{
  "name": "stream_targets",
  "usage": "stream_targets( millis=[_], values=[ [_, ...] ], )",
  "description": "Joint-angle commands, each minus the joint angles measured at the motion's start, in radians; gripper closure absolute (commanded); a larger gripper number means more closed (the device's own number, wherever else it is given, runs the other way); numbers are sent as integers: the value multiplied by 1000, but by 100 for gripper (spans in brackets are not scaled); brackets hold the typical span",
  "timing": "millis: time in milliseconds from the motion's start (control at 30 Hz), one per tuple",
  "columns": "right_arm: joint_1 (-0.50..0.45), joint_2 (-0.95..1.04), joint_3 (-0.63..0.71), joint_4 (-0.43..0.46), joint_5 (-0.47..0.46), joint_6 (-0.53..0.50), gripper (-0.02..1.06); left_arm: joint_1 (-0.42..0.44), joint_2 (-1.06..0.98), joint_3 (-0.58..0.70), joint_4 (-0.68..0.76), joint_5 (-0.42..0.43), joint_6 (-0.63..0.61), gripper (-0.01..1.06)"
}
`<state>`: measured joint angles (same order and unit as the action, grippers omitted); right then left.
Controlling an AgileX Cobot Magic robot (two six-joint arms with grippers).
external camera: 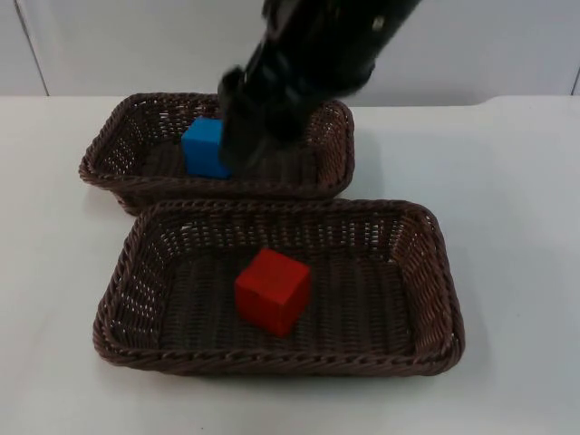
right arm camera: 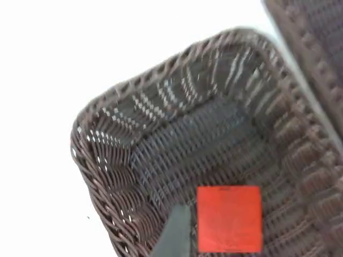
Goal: Pick up one cube with the left hand and place it into the upper basket. Pick up one cube with the right hand and place it into the lower basket.
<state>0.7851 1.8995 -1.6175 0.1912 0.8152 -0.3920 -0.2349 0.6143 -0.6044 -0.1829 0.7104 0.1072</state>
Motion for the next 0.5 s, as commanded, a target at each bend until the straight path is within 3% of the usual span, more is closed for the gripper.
stream_targets(
  millis=[0, 467],
  values=[
    [5, -50, -6, 5, 11, 7, 29, -5, -6, 3, -8, -12, 6, 17],
    [5, -149, 9, 51, 29, 10, 29, -5, -6, 3, -8, -12, 15, 17]
  ],
)
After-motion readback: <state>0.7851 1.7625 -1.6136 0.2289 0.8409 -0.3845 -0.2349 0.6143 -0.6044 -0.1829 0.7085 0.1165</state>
